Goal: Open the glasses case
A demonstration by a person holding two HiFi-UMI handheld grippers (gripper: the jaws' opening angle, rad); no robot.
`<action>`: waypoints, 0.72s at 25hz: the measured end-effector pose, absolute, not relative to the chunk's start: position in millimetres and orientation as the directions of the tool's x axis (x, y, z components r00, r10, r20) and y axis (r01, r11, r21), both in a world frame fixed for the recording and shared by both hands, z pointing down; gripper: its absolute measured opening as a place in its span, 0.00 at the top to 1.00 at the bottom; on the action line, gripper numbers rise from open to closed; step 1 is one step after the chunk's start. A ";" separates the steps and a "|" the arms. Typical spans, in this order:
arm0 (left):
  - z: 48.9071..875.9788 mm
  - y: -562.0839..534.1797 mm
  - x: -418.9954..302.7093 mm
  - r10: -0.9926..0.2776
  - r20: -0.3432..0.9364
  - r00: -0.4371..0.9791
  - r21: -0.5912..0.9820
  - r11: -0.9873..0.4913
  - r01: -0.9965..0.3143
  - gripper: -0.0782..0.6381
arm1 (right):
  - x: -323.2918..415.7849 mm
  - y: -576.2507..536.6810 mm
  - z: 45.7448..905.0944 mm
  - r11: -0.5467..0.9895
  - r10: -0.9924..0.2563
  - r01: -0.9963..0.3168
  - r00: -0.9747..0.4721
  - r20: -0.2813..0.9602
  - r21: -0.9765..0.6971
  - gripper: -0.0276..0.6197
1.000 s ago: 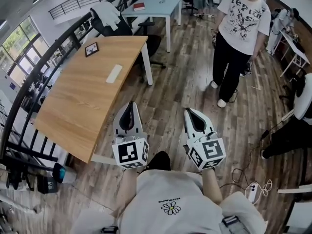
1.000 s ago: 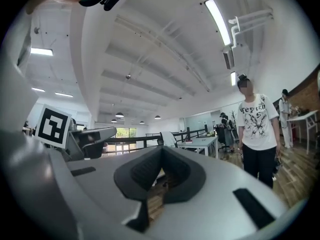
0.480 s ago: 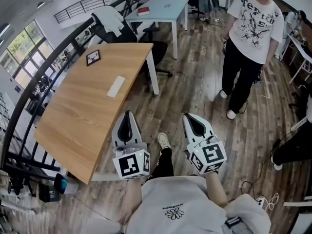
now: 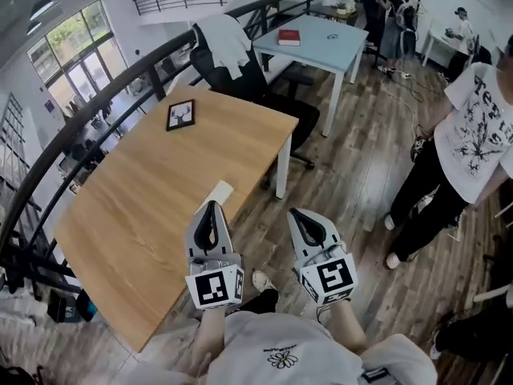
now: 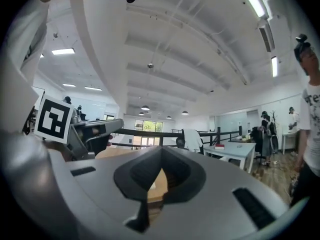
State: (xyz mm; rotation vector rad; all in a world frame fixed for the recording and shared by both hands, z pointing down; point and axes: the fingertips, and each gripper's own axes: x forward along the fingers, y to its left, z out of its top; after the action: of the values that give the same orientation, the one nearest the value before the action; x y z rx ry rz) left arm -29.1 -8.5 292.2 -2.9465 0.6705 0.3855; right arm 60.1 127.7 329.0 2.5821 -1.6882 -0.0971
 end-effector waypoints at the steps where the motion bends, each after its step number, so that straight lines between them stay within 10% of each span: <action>1: 286.4 -26.9 -17.6 -0.426 -0.274 0.862 -0.049 -0.889 -0.455 0.87 | 75.4 107.1 323.2 -0.380 -0.925 -0.921 0.379 -0.032 0.083 0.95; 18: 277.3 -182.8 -6.2 -0.793 -0.262 0.550 -0.021 -0.565 -0.825 0.87 | 149.8 -113.0 296.0 0.081 -0.993 -0.994 -0.088 -0.079 0.078 0.95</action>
State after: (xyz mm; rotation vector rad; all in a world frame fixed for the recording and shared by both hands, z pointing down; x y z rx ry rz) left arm -6.2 -182.8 277.3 -2.6387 1.3866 0.3369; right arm 149.8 -113.0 296.0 2.1256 -2.3140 -0.1756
